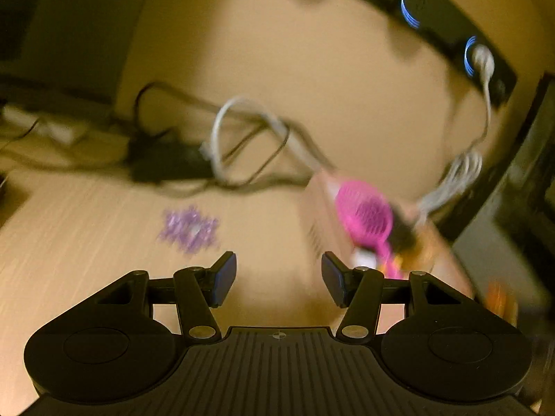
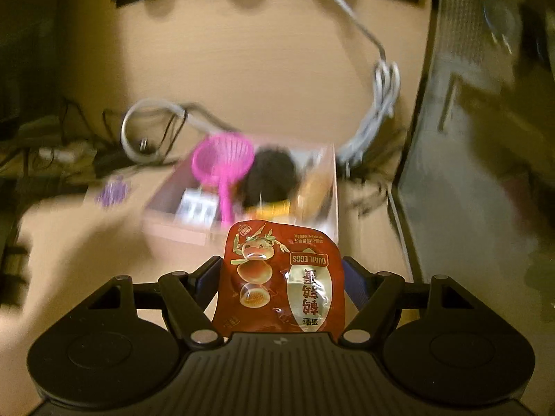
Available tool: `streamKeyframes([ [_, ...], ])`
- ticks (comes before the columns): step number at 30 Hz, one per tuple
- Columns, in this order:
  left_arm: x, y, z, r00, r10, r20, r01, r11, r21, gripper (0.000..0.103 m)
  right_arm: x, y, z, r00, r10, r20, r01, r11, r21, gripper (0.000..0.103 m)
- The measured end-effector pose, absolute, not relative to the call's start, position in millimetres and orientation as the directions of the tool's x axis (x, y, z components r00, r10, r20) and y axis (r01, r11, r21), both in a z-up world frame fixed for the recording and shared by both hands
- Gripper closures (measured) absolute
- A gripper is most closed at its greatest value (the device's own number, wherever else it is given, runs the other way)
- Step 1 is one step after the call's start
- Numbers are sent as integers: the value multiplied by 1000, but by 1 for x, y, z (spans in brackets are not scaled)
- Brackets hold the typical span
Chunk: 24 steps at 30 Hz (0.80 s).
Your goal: Organize objects
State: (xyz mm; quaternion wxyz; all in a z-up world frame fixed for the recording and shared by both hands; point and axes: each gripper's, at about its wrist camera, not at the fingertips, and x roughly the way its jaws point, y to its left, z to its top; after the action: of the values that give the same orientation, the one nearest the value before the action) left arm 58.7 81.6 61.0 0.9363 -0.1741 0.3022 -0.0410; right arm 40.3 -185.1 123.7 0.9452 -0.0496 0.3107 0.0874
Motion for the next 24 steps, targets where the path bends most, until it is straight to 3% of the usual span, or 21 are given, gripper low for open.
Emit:
streamKeyframes([
  [4,40,80,53,782,-194,-593,-9,947,-322,44,91,-177,134,800,139,-583,-171,985,0,29],
  [6,32,86,53,769,-190,-611,-24,946,-325,44,114,-169,127,770,132,-625,-179,984,-13,17],
  [8,20,97,54,768,-195,-611,-37,938,-346,44,123,-158,121,763,113,-636,-173,984,-33,16],
  [12,-3,124,57,759,-173,-628,-94,925,-368,44,115,-112,120,764,213,-609,-265,964,5,15],
  [15,-18,144,60,749,-164,-642,-128,914,-384,44,115,-59,116,743,302,-597,-364,931,18,9],
  [18,-34,164,66,748,-154,-646,-136,917,-376,44,125,0,98,698,348,-625,-431,902,21,4],
  [24,-48,194,71,732,-153,-663,-157,910,-383,44,151,77,45,644,298,-704,-464,885,-50,4],
])
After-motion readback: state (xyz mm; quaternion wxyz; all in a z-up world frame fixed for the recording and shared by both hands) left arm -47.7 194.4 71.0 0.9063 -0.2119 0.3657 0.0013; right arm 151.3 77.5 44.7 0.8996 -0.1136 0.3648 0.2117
